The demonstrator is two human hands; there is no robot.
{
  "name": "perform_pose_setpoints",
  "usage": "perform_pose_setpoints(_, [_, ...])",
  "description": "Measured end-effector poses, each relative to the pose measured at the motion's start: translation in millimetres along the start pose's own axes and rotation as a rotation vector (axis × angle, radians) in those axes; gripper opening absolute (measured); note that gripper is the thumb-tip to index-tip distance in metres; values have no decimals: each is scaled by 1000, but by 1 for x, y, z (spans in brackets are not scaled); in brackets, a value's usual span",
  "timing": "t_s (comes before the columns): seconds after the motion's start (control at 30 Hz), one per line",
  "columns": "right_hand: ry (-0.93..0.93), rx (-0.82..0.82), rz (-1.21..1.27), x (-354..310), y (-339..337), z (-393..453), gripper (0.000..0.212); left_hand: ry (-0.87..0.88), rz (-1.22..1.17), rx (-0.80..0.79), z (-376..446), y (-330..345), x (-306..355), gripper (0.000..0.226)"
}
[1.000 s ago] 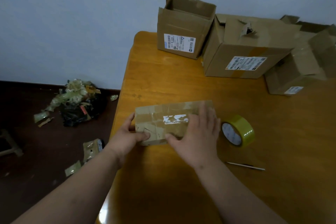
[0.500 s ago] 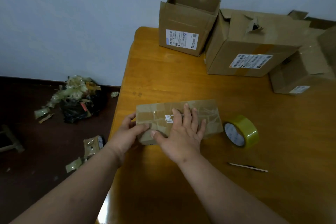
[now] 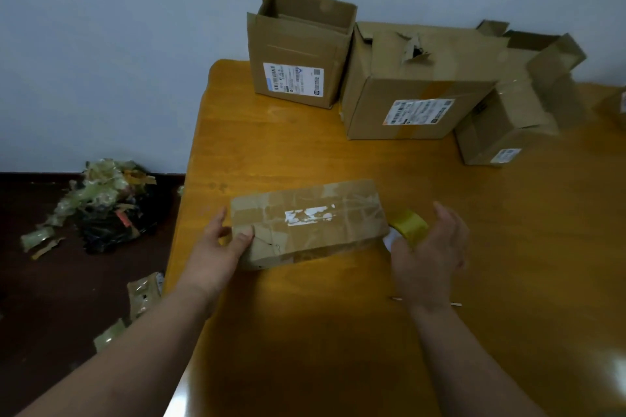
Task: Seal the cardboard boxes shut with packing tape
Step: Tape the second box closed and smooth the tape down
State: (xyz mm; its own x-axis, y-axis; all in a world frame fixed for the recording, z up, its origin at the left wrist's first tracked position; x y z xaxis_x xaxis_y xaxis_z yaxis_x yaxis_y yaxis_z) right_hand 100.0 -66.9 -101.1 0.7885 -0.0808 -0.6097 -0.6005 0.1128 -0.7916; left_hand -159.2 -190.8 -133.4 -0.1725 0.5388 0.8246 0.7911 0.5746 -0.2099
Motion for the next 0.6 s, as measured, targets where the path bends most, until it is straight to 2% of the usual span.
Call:
perform_pose_setpoints(0.07, [162,-146,-24,30,-4,20,89,98,64,175,1,-3,7,73])
perform_pose_setpoints(0.13, [220,-370,-47,51,-2,31,108,226,181,301,0,-3,17,74])
perform_pose_setpoints(0.17, [221,-467,-68,57,-1,32,109,292,246,325,-1,1,23,73])
perform_pose_setpoints(0.23, [211,-579,-121,63,1,31,89,392,333,326,-7,13,34,70])
perform_pose_setpoints(0.3, [181,-566,-179,65,0,31,59,461,386,311,-17,28,44,66])
perform_pose_setpoints(0.33, [182,-545,-179,64,-2,32,51,487,409,292,-22,36,47,65])
perform_pose_setpoints(0.53, [300,-486,201,62,-21,34,31,564,479,140,-45,76,55,57])
perform_pose_setpoints(0.6, [352,-452,360,62,-30,37,31,534,451,40,-51,88,53,48])
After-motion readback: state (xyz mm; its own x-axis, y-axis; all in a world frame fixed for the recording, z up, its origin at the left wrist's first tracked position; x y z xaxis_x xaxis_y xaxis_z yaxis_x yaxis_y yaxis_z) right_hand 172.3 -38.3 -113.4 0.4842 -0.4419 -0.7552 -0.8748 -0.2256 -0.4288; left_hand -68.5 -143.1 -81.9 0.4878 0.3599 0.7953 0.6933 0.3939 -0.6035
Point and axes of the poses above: each hand's wrist, its own z-axis towards the middle knuckle, its own y-axis out of the palm, x = y × z, the point moved 3 cm from there along z, towards the middle knuckle, and after that the axes turned 4 degrees about y, right-handed, at the moved point
